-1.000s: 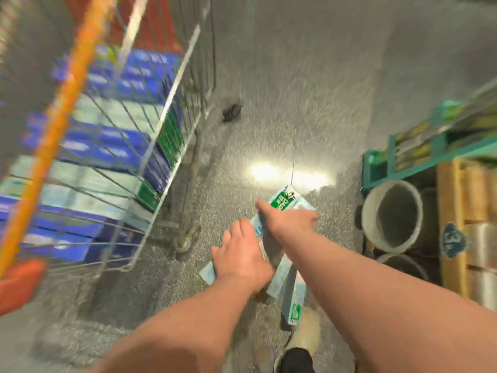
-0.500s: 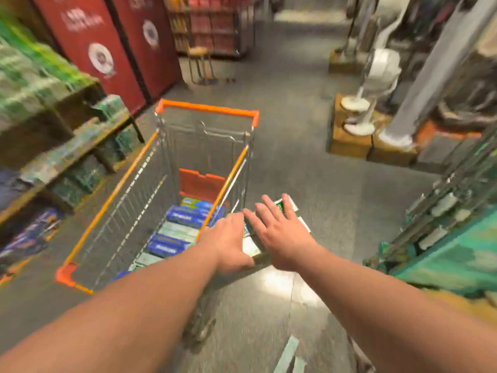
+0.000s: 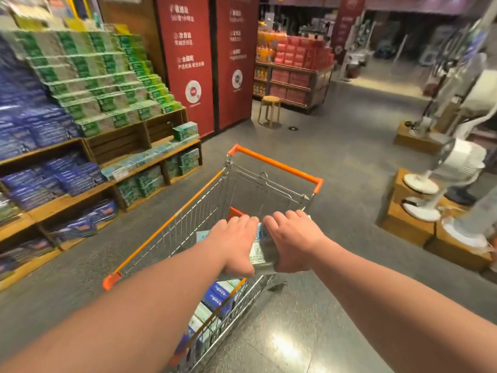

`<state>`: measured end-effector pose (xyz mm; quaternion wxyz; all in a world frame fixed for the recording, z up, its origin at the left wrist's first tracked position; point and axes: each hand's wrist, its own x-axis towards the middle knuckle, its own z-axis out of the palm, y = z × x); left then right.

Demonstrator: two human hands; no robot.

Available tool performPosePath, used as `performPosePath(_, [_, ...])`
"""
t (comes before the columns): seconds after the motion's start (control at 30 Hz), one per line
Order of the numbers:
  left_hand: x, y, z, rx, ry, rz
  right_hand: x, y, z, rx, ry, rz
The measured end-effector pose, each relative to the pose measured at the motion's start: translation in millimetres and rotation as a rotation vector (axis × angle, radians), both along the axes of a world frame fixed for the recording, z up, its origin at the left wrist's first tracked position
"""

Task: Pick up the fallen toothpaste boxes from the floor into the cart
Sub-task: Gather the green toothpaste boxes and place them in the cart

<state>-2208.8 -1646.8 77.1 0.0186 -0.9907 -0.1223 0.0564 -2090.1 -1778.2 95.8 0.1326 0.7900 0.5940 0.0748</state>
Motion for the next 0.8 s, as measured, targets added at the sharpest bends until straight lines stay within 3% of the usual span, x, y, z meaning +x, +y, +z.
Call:
performPosePath(0.4, [137.5, 137.5, 8.0, 0.015, -0.014, -0.061, 135.4, 126.1, 9.4, -0.018, -0.038, -0.04])
performPosePath(0.63, [212.7, 145.3, -23.2, -0.012, 0.036, 0.06, 229.8, 148.8, -23.6, -0.039, 0.007, 0.082])
performPosePath(0.8, [244.4, 144.7, -34.7, 0.012, 0.151, 0.182, 261.1, 153.5, -63.7, -0.009, 0.18, 0.07])
